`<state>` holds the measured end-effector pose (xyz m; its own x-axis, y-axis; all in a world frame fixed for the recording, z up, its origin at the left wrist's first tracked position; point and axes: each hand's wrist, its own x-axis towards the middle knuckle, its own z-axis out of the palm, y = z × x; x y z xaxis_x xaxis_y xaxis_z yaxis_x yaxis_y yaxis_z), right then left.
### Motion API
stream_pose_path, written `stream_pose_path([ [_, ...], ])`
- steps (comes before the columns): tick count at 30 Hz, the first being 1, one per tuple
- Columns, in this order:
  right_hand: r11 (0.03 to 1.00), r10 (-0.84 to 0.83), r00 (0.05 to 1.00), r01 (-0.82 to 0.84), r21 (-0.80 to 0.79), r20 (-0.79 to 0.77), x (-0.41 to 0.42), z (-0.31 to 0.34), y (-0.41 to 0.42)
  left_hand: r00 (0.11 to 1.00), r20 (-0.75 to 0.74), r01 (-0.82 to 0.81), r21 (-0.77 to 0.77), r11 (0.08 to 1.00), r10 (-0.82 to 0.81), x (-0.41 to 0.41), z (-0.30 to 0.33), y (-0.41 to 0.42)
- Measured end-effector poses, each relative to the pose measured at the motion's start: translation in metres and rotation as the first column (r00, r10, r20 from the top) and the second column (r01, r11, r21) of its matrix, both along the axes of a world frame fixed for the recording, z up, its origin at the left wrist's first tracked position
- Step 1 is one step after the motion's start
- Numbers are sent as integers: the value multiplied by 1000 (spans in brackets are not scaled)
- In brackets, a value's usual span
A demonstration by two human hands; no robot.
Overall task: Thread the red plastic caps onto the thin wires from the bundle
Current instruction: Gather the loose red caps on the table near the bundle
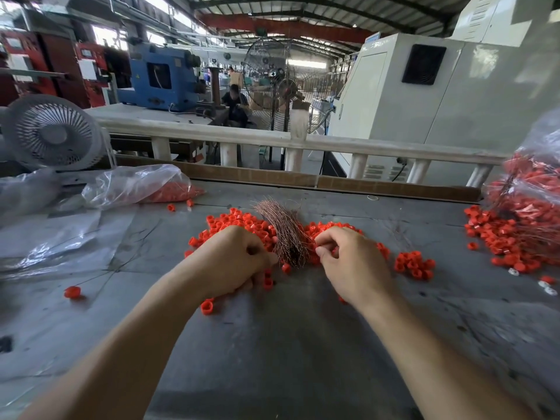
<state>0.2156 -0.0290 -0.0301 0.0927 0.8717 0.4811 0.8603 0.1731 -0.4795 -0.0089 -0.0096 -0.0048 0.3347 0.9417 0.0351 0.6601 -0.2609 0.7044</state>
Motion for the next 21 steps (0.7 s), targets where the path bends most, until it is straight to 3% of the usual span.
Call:
stream_pose_path([
  [4,998,-8,1000,7,55,14,-5,1,4,995,68,-82,166,983,72,2,2,-1],
  [13,995,5,996,-13,96,87,-17,2,6,979,175,-143,251,957,100,8,1,-3],
  [21,922,173,983,-185,341,67,-29,24,-16,965,249,-24,375,927,-76,19,4,-11],
])
